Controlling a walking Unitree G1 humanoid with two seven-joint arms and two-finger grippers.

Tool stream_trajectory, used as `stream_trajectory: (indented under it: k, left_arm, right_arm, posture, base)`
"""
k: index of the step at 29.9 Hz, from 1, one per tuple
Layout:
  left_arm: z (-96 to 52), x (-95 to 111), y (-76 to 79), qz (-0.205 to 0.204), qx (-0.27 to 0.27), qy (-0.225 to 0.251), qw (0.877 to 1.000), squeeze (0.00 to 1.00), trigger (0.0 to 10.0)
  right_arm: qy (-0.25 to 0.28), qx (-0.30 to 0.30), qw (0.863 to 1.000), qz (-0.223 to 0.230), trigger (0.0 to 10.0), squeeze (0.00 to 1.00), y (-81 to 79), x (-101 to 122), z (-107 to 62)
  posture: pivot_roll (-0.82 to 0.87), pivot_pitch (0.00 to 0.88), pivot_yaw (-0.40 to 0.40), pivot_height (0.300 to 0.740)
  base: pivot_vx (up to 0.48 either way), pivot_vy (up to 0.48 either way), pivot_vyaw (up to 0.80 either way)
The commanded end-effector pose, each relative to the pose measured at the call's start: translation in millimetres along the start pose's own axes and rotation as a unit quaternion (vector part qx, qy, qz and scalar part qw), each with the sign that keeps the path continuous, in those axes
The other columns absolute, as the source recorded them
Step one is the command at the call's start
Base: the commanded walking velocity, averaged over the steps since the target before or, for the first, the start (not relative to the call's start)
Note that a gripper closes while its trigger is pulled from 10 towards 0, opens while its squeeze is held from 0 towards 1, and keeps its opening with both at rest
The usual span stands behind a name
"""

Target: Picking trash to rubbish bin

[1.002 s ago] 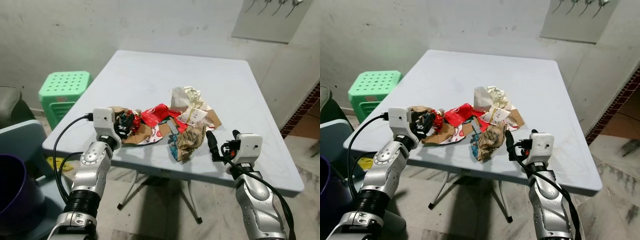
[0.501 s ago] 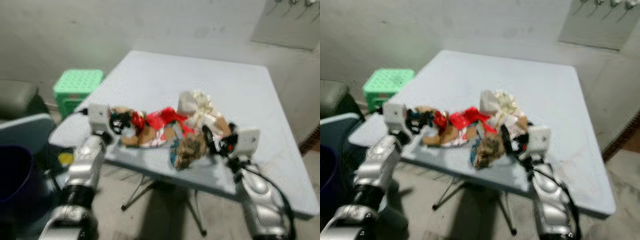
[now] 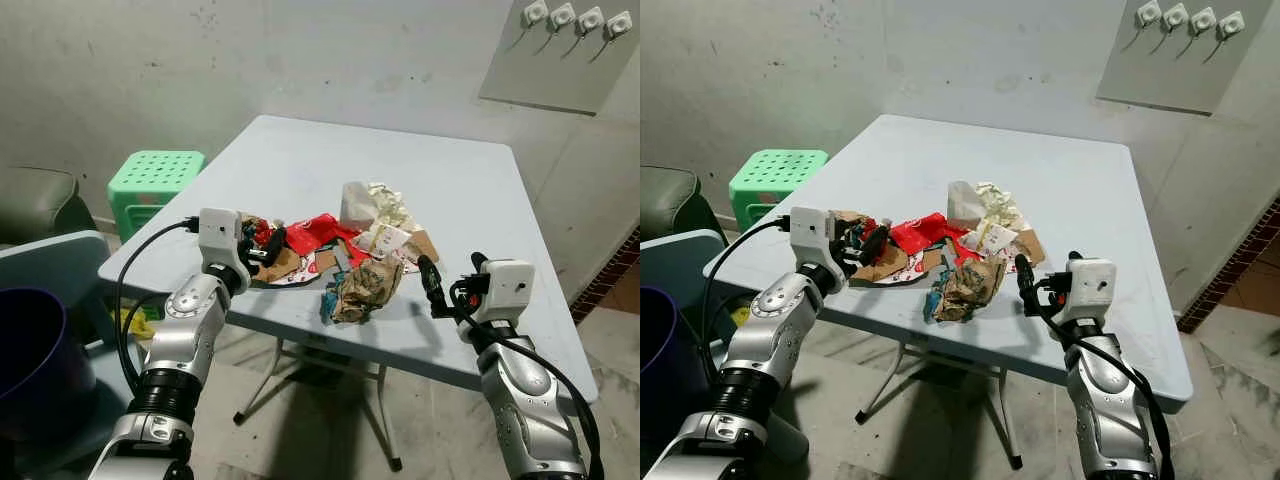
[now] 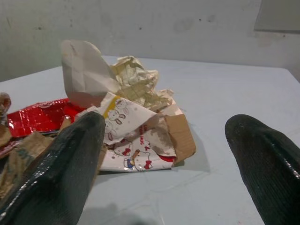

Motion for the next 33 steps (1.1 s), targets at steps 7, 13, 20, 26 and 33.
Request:
stream_trajectory:
  k: [7, 13, 20, 26, 33]
  left_arm:
    - [-1.4, 3.9, -2.5, -0.011, -0.012, 0.000, 1.000, 1.00, 10.0]
    - [-2.3, 0.3, -5.8, 0.000, 0.001, -0.013, 1.000, 1.00, 10.0]
    - [-1.3, 1.9, -12.6, -0.015, 0.026, -0.023, 0.999, 0.70, 10.0]
    - [3.2, 0.0, -16.0, -0.046, 0.056, -0.043, 0.996, 0.00, 10.0]
    - [13.4, 11.3, -17.7, -0.013, 0.053, -0.046, 0.997, 0.00, 10.0]
  right_arm:
    - [0.008, 0.007, 1.000, -0.002, 10.0, 0.00, 3.4, 7.8, -0.5]
    - [0.002, 0.020, 1.000, -0.009, 10.0, 0.00, 4.8, 6.9, -2.9]
    - [0.001, 0.043, 0.999, -0.021, 10.0, 0.00, 7.4, 9.4, -4.1]
    - [0.003, 0.051, 0.998, -0.029, 10.0, 0.00, 13.0, 14.8, -3.2]
    - [0.004, 0.054, 0.998, -0.031, 10.0, 0.00, 12.8, 17.3, -4.7]
  posture:
    - [-0.07, 0.000, -0.014, 0.740]
    - [-0.07, 0.000, -0.017, 0.740]
    - [-0.08, 0.000, -0.021, 0.740]
    - [-0.08, 0.000, -0.026, 0.740]
    - [-0.10, 0.000, -0.018, 0.740]
  base:
    - [0.000, 0.000, 0.00]
    - [0.000, 0.000, 0.00]
    - [0.000, 0.000, 0.00]
    - [0.000, 0.000, 0.00]
    - [0.000, 0.000, 0.00]
Point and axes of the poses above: a point about 5 cm out from each wrist's last joint towards the gripper, its own z axis pointing out of the wrist towards the gripper, its own x axis along the axis of the wrist's last joint, y = z × x, the point moved 3 cm from there along z, pointing out of the wrist towards the gripper, and after that the axes turned 10 degrees about -z, right-handed, at the moved point
